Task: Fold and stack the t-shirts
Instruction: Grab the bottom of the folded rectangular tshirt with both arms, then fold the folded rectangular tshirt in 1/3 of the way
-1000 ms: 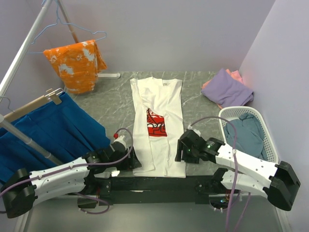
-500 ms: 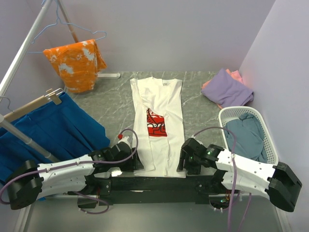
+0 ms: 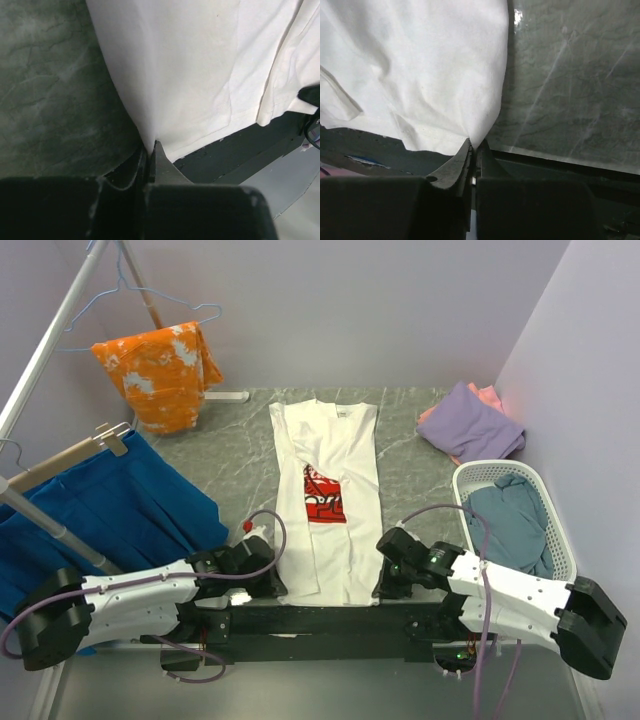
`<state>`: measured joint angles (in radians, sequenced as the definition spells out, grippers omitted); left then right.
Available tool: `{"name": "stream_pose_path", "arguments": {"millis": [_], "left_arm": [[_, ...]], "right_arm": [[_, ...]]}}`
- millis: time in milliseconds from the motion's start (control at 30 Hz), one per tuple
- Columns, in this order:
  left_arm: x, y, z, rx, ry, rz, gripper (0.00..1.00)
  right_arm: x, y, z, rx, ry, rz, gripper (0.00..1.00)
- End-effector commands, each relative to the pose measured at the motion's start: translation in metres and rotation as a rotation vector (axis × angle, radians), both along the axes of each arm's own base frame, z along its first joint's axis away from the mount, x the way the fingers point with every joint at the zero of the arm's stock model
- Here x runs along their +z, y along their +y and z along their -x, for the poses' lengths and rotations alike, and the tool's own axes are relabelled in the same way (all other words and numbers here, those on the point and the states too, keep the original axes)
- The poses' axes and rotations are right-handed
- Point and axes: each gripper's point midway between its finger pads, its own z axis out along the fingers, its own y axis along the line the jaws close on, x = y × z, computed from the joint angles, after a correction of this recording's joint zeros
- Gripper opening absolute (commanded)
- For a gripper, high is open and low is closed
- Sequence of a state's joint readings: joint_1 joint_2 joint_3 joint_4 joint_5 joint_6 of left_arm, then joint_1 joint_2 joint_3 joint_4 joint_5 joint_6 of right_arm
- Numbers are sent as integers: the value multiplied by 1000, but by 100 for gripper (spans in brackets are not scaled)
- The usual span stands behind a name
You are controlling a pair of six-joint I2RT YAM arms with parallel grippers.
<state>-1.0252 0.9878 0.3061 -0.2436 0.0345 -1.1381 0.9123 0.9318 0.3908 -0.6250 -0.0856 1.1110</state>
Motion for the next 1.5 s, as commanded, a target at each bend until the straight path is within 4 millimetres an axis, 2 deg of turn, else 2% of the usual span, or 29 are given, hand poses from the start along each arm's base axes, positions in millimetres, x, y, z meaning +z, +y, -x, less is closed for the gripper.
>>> {"name": "stream_pose_path", "arguments": {"millis": [0, 100, 133, 167, 200, 300, 500, 633, 767, 900, 933, 967, 1000, 1033, 1067, 1133, 1167, 1233, 1367, 1433, 1467], "left_arm": [[-21, 36, 18, -9, 59, -164, 1], [-1, 24, 11, -16, 29, -126, 1], [1, 28, 7, -3, 11, -153, 1], [12, 24, -1, 7, -23, -148, 1], [16, 22, -4, 6, -34, -144, 1], [31, 16, -15, 5, -77, -155, 1], [56, -2, -48, 12, -185, -196, 3], [67, 0, -83, 53, -271, -270, 5], [77, -3, -120, 84, -311, -245, 5], [86, 1, -164, 125, -346, -233, 6], [95, -4, -176, 115, -378, -222, 7], [87, -6, -182, 106, -361, -239, 7], [87, -5, -192, 111, -364, -247, 6], [95, -11, -203, 104, -387, -239, 4], [85, -13, -210, 96, -370, -260, 4], [92, -16, -229, 97, -387, -258, 3], [84, -17, -235, 95, -376, -271, 3], [85, -14, -249, 110, -375, -262, 4], [65, -4, -261, 127, -334, -280, 4], [56, 4, -268, 143, -327, -296, 7], [53, 7, -270, 151, -324, -306, 9]], "right_arm": [[30, 6, -27, -31, -146, -27, 0], [55, 2, -44, -62, -252, -26, 0], [62, -2, -52, -87, -298, -15, 0], [67, -4, -55, -90, -317, -11, 0], [78, -2, -62, -82, -351, -20, 0], [94, 2, -76, -64, -405, -12, 0], [108, 13, -102, -6, -465, 29, 0], [114, 13, -127, 2, -507, 59, 0], [118, 6, -161, -8, -543, 82, 0], [114, 14, -188, 17, -541, 82, 0], [115, 17, -194, 22, -547, 76, 0], [114, 18, -199, 34, -546, 84, 1], [111, 20, -210, 33, -535, 92, 0], [112, 22, -217, 33, -545, 88, 0], [110, 23, -222, 47, -542, 93, 0], [106, 26, -238, 49, -529, 106, 0], [112, 28, -247, 50, -542, 108, 0], [101, 28, -255, 57, -515, 131, 0], [93, 27, -279, 50, -506, 181, 0], [78, 18, -288, 37, -479, 252, 1], [83, 14, -299, 11, -486, 273, 4]]}}
